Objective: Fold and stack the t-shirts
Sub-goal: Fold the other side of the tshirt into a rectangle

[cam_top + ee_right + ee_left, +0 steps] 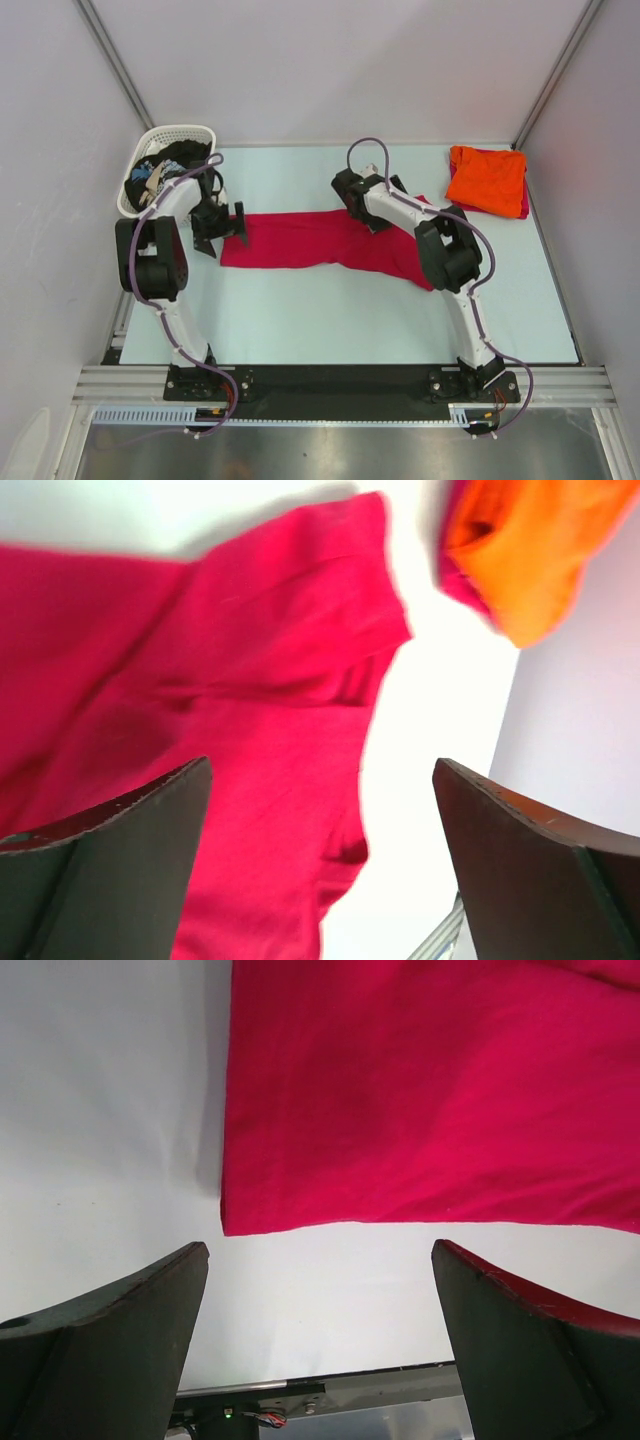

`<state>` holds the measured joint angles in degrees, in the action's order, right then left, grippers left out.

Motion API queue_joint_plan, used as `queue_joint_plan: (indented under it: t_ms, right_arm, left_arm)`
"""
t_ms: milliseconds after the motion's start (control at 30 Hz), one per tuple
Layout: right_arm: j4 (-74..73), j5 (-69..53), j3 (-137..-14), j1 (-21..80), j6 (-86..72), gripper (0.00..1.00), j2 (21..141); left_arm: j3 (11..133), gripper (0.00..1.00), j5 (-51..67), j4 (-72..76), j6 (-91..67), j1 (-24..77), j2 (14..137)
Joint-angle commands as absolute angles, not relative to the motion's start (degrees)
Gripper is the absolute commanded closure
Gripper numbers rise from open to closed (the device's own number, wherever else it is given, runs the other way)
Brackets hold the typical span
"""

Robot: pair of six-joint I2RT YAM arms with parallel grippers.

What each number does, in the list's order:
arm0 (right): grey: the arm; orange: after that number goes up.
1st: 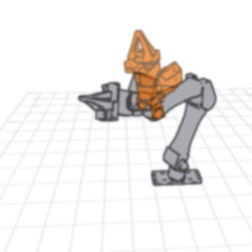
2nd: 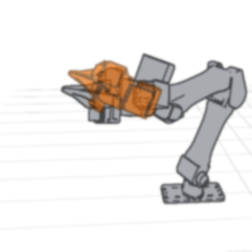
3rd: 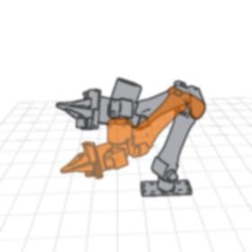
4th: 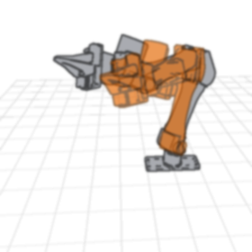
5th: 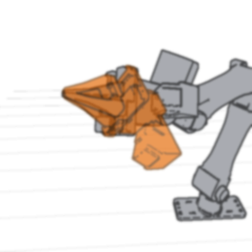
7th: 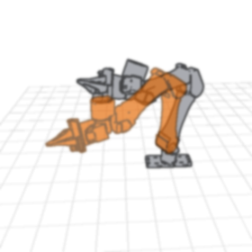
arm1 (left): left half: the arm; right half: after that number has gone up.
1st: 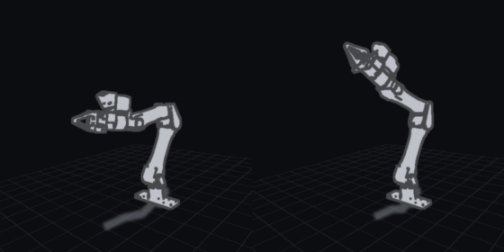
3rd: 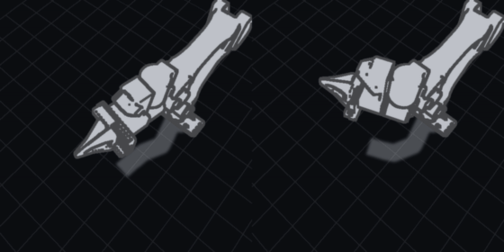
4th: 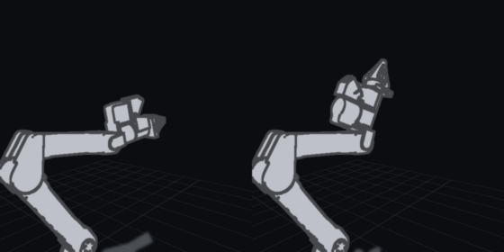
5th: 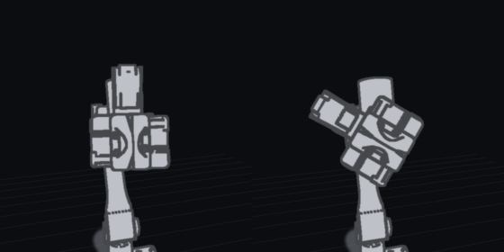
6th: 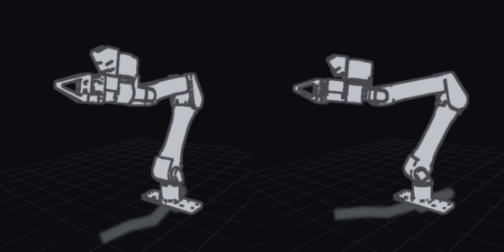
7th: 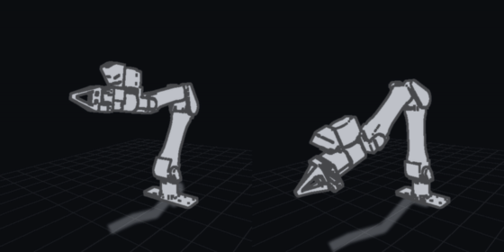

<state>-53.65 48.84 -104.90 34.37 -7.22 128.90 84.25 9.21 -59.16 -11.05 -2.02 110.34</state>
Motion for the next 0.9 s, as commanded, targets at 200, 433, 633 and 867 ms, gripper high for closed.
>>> queue_joint_plan:
  t_ms: [200, 433, 633, 867]
  right_arm:
    - [-57.92, 29.28, -101.36, 20.17, -12.92, 0.01, 107.34]
    - [-52.83, -10.08, -76.14, -1.38, -15.1, 0.13, 84.39]
    - [-49.41, -22.75, -61.27, -5.27, -16.34, 0.15, 77.26]
    - [-43.34, -34.79, -54.76, -11.07, -18.99, 0.39, 80.85]
  left_arm:
    - [84.73, 0.0, 10.81, -55.47, -11.51, -0.53, 99.5]
    - [75.34, 0.0, 13.87, -50.36, -14.23, -2.37, 92.2]
    - [67.51, 0.0, 20.04, -48.6, -16.0, -8.44, 93.43]
    - [69.6, 0.0, 20.12, -47.47, -14.85, -9.93, 98.78]
